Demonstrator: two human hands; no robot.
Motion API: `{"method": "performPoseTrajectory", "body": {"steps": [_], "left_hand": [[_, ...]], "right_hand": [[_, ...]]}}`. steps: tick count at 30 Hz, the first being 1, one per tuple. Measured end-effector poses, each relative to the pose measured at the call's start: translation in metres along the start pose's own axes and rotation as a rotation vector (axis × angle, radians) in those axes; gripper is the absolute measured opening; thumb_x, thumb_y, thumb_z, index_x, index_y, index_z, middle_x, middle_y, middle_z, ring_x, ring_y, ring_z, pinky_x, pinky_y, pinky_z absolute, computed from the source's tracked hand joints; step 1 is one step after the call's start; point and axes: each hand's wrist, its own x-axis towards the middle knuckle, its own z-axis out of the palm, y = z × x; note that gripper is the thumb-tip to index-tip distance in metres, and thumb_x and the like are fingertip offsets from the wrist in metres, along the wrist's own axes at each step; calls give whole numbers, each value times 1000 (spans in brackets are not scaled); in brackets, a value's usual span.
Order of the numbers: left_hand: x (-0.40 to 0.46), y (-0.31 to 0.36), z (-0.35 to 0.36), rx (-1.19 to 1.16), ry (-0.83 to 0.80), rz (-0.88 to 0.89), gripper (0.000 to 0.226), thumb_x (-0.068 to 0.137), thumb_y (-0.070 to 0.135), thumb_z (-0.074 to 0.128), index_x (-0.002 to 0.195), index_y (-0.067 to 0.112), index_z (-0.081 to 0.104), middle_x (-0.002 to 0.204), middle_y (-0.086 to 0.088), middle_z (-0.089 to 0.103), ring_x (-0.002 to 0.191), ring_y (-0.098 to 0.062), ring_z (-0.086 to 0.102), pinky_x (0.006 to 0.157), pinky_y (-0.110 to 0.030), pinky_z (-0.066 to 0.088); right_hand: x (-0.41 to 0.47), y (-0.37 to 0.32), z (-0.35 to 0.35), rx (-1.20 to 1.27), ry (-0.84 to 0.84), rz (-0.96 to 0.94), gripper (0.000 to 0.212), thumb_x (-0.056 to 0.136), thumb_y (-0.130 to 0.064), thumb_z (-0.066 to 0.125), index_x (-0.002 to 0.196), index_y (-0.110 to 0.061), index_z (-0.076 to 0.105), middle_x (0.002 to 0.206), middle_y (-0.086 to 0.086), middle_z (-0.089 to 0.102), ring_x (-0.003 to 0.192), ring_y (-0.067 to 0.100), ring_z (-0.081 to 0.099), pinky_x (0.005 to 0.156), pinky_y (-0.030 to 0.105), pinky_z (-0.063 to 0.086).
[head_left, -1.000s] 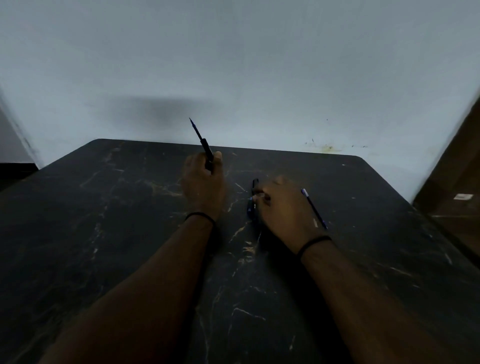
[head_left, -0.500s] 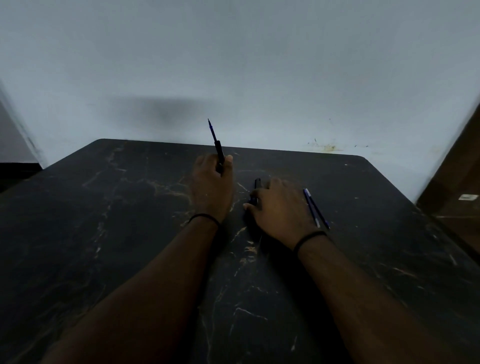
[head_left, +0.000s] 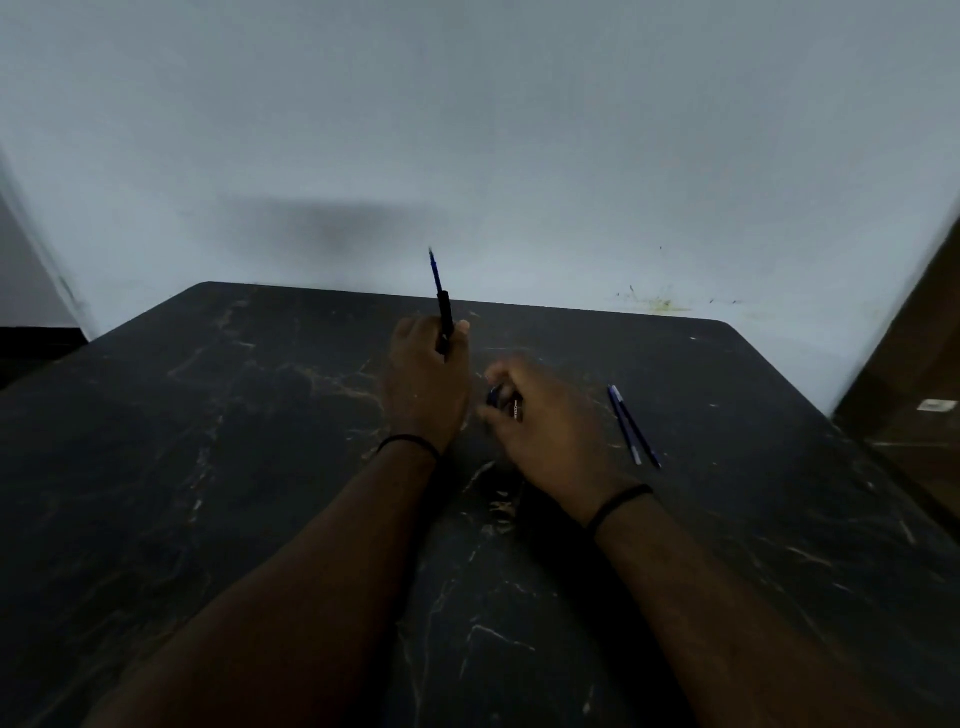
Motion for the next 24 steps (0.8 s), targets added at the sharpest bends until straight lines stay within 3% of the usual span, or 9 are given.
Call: {"method": "performPoseTrajectory", "body": {"steps": [2, 5, 9, 11, 15, 20, 24], "left_hand": [[-1, 1, -1, 48, -36, 47, 20, 97, 33, 56, 94, 15, 64, 95, 0, 53, 78, -13, 52, 67, -25, 37], [-3, 4, -1, 188, -99, 175, 20, 98, 32, 55, 105, 18, 66, 99, -2, 52, 75, -16, 52, 63, -30, 45], [-4, 9, 0, 349, -106, 266, 18, 96, 29, 58, 106, 18, 69, 98, -3, 50, 70, -11, 43, 52, -23, 29], [-4, 10, -1, 384, -114, 266, 19, 96, 29, 58, 108, 20, 68, 103, -3, 50, 73, -9, 41, 53, -19, 25], [-5, 11, -2, 398, -119, 258, 20, 96, 31, 58, 111, 21, 67, 105, -2, 49, 77, -8, 41, 58, -22, 33], [-5, 13, -2, 404, -120, 251, 20, 96, 31, 57, 110, 20, 67, 106, -3, 49, 78, -9, 41, 58, -23, 34], [-6, 12, -1, 412, -114, 277, 18, 95, 30, 59, 108, 20, 68, 104, -3, 50, 77, -7, 39, 54, -17, 25]], "right_hand": [[1, 1, -4, 120, 186, 29, 33, 91, -21, 69, 122, -31, 61, 96, -13, 66, 87, 5, 63, 77, 23, 52], [2, 3, -14, 248, 415, -42, 24, 96, -15, 64, 119, -18, 66, 107, -3, 71, 100, 11, 68, 89, 30, 55], [2, 2, -22, 236, 624, -152, 13, 101, -15, 56, 112, -14, 63, 106, -10, 65, 97, 1, 62, 85, 11, 47], [3, 1, -23, 259, 666, -177, 13, 102, -13, 53, 113, -14, 60, 107, -7, 64, 98, 0, 60, 86, 8, 44], [4, 3, -24, 268, 694, -190, 13, 102, -11, 51, 114, -10, 58, 107, -1, 63, 99, -3, 59, 89, 7, 43], [5, 6, -24, 255, 690, -188, 13, 103, -15, 50, 113, -21, 55, 106, 2, 66, 97, -2, 59, 86, 9, 43], [5, 9, -23, 245, 670, -180, 11, 103, -15, 49, 112, -19, 56, 104, -3, 63, 95, -8, 57, 84, 6, 41]]}}
